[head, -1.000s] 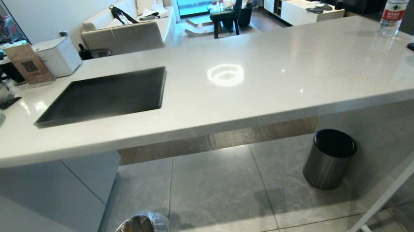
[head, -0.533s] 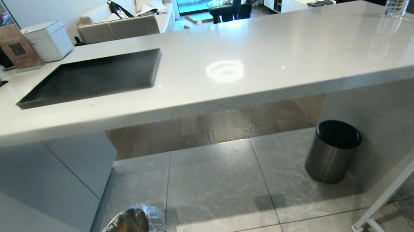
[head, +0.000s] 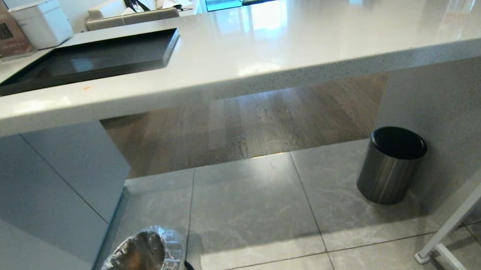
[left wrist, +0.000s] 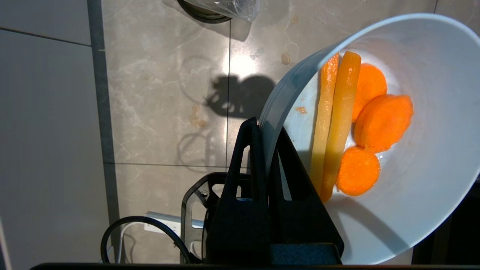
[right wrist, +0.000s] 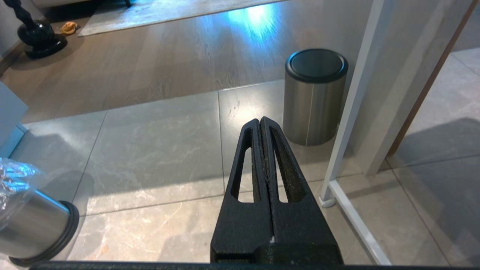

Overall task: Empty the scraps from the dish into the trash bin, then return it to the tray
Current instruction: Move the bowl over the trash can

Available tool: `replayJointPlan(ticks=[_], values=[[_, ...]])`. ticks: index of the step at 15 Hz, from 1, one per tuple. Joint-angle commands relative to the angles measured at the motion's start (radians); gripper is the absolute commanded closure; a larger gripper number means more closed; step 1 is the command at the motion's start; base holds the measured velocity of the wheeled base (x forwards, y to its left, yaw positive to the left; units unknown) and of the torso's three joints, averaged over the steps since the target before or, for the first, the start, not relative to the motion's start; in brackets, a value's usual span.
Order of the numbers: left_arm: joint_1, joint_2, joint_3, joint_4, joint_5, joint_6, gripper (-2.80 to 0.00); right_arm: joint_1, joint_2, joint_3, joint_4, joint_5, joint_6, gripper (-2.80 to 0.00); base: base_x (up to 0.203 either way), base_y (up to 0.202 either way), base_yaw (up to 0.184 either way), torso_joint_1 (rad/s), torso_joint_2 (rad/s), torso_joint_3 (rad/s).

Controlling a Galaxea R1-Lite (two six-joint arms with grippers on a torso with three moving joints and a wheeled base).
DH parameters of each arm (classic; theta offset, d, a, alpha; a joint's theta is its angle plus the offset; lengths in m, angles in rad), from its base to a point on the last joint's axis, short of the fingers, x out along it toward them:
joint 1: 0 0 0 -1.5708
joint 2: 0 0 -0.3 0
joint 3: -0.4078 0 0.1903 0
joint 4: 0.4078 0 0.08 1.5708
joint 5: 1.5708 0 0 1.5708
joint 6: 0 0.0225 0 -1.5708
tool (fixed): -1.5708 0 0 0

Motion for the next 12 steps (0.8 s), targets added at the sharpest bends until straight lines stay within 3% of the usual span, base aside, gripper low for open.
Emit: replayJointPlan(ticks=[1, 12], values=[[0.0, 0.0, 0.004, 0.003, -0.001, 0.001, 0.0, 0.0, 0.001, 0.0, -0.002, 0.0, 0.001, 0.0, 0.0, 0.0, 0.0, 0.002, 0.25, 0.282], [-0.014, 0.0, 0.009, 0.003, 0.002, 0.001, 0.0, 0.0, 0.0, 0.0, -0.002, 0.0, 0.001, 0.0, 0.0, 0.0, 0.0, 0.009, 0.03, 0.033]])
